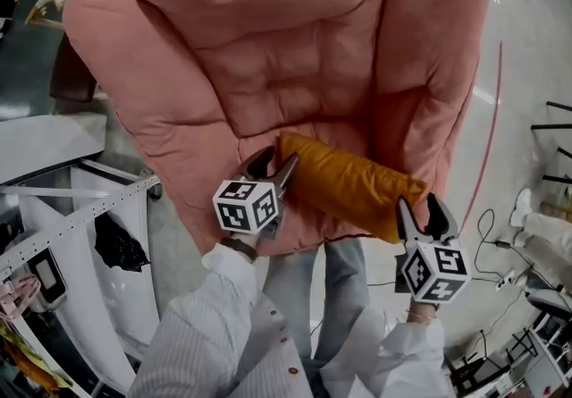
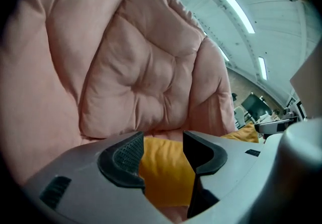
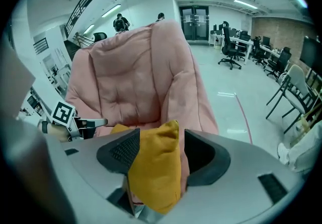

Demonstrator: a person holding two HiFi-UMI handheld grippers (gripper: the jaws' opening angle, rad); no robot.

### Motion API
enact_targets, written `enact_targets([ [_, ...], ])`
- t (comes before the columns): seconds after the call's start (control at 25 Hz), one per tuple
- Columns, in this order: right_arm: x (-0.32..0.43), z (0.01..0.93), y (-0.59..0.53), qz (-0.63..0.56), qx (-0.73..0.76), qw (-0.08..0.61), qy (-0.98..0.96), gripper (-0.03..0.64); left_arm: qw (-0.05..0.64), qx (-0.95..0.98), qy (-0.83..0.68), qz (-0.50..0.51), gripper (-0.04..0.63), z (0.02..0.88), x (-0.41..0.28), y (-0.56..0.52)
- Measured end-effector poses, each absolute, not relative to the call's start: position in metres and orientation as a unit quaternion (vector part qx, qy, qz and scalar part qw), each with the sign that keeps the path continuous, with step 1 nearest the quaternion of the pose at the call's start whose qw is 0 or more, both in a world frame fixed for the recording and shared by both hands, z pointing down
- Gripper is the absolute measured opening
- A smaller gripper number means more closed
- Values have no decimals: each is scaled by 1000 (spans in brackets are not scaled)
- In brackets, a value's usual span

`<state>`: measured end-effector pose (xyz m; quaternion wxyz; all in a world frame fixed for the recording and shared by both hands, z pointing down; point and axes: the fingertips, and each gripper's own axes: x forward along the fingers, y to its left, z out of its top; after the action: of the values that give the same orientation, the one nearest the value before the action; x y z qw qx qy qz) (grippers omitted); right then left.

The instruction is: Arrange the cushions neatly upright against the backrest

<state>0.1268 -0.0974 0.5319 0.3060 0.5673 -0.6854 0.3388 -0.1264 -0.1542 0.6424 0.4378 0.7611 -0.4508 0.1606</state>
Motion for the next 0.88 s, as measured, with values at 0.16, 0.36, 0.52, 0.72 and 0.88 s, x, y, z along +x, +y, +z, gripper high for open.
enact_targets([
  [0.16, 132, 545, -97, 358, 577, 289, -675, 239, 456, 760, -428, 179, 275, 668, -120, -154],
  [0.36, 132, 558, -97, 374, 581, 276, -668, 239, 475, 747, -428, 184, 307, 692, -124, -156],
  [0.52, 133, 564, -95, 390, 577, 266, -666, 239, 513, 733, -409, 179, 321, 710, -120, -152],
  [0.72, 132, 566, -96, 400, 566, 266, -670, 239, 566, 707, -395, 151, 310, 717, -110, -149],
  [0.88, 129, 566, -96, 388, 554, 282, -680, 190, 565, 707, -398, 154, 242, 715, -103, -148],
])
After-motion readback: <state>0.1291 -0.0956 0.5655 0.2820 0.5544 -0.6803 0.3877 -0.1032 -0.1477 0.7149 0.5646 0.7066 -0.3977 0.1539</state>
